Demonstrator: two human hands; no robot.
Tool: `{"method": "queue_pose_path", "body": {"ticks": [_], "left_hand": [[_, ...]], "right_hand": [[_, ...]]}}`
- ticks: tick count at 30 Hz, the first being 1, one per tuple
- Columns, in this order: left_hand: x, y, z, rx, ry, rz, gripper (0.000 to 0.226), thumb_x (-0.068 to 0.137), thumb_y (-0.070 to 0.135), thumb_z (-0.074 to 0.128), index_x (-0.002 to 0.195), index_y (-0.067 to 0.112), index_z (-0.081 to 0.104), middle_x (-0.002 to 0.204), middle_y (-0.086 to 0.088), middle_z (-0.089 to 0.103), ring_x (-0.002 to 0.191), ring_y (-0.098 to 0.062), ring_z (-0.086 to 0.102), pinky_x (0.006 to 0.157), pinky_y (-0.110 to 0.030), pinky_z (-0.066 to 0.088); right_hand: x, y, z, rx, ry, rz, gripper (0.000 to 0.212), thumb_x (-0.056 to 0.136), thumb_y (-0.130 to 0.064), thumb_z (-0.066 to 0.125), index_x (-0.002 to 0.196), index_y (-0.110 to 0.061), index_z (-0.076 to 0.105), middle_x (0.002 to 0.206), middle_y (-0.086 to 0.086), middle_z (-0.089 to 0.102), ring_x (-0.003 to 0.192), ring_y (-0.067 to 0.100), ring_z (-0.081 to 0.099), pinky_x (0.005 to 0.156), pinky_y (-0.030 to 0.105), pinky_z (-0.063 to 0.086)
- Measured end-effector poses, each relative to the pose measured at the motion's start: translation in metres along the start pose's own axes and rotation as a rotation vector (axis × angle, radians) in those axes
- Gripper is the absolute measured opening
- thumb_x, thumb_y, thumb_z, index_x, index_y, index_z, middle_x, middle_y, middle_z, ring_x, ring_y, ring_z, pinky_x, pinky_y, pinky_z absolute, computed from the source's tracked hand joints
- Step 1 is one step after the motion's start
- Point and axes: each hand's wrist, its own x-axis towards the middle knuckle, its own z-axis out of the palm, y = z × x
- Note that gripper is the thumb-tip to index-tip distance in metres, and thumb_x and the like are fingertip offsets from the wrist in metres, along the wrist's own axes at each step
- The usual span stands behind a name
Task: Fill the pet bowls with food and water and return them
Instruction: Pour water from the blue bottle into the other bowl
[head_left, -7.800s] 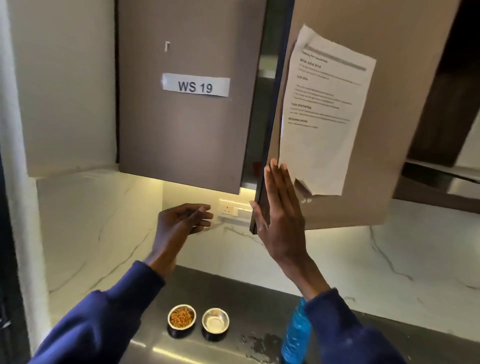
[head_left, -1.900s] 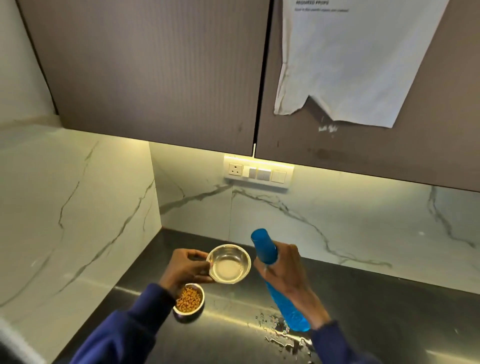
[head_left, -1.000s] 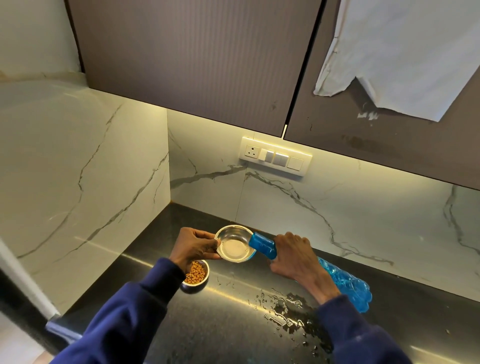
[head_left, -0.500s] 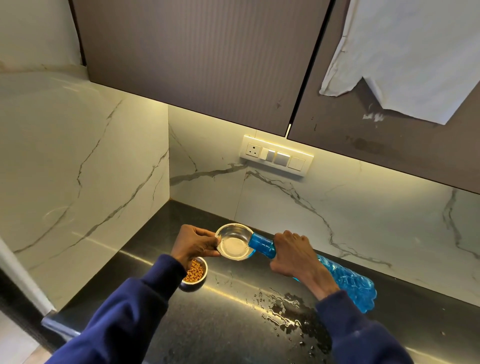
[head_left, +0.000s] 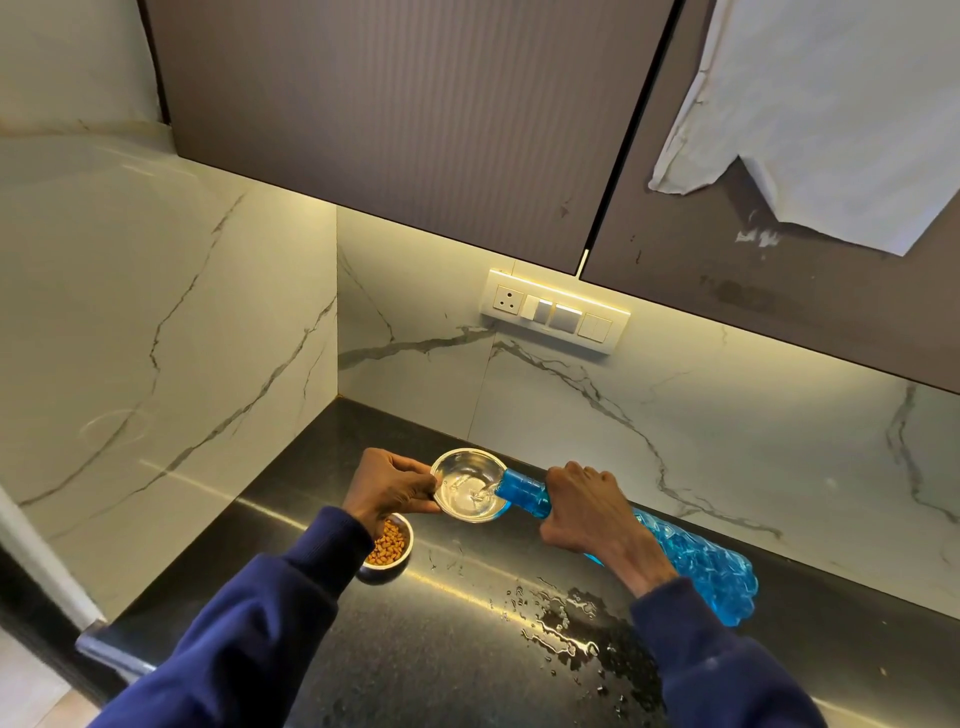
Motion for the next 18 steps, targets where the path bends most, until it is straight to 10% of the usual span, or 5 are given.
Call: {"method": "queue_pose_path", "body": {"ticks": [18], "left_hand": [[0.0063,-0.0017,0.0013,-0.002,0.006,-0.035,0.008,0.083,-0.006,0.074,0.091,-0.006,0.074,0.089,-0.024,0.075,0.077,-0.03,0.076,0.062,-0.031,0.064]], "right_hand": [[0.0076,0.0036,0.0031,0.006,-0.016,-0.012,0.037,0.087,-0.032,0.063,0.118,-0.013,0.057,0.094,-0.003,0.047,0.086,0.012,0.047,0.087,0.028,0.037]]}}
